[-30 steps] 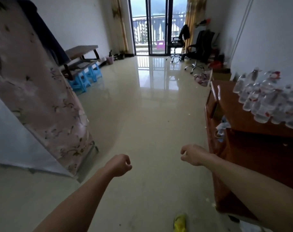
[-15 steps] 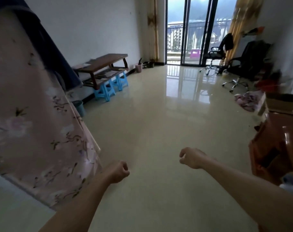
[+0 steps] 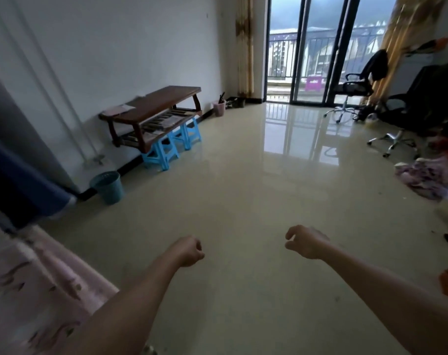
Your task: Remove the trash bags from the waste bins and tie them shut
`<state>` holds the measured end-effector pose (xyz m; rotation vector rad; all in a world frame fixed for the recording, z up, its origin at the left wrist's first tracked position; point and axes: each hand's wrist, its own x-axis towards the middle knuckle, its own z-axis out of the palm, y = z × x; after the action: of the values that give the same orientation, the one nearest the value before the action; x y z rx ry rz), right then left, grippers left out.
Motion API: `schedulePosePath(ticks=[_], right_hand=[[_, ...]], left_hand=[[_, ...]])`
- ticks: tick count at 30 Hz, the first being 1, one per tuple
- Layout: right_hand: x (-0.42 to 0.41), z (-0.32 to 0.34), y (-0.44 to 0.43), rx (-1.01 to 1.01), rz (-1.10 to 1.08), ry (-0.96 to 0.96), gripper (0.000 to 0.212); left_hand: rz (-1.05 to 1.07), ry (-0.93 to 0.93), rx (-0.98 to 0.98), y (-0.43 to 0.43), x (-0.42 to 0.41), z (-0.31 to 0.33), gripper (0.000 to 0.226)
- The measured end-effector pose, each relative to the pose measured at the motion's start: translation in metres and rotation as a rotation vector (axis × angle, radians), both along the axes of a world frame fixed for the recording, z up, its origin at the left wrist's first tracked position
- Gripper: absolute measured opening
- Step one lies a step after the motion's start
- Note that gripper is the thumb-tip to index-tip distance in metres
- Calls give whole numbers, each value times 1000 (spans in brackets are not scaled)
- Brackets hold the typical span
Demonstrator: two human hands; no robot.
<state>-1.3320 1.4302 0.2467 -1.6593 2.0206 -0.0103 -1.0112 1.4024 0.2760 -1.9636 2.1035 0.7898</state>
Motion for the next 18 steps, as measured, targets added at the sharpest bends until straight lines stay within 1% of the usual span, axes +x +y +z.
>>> schedulePosePath(ticks=[3,5,9,12,15,18], right_hand=[[-16,12,-72,-15,14,-7,35],[-34,7,-129,-13,-5,-4,36],[-76,-18,-249,26,-13,7,38],[-115,-39,-343,57,-44,-15,39],[-156,-31,-445,87,-47,4,41],[-190,-7,-559,40,-61,31,41]], left_hand=[[-45,-13,-9,-85,-28,13,31],[-78,-2,-8,-147,-54,8,31],[-122,2,31,-270,-105,-15,30],[-113,-7,63,-361,-139,-31,29],[-80,4,81,-457,-169,-26,28],[-45,48,4,-559,-195,-12,28]])
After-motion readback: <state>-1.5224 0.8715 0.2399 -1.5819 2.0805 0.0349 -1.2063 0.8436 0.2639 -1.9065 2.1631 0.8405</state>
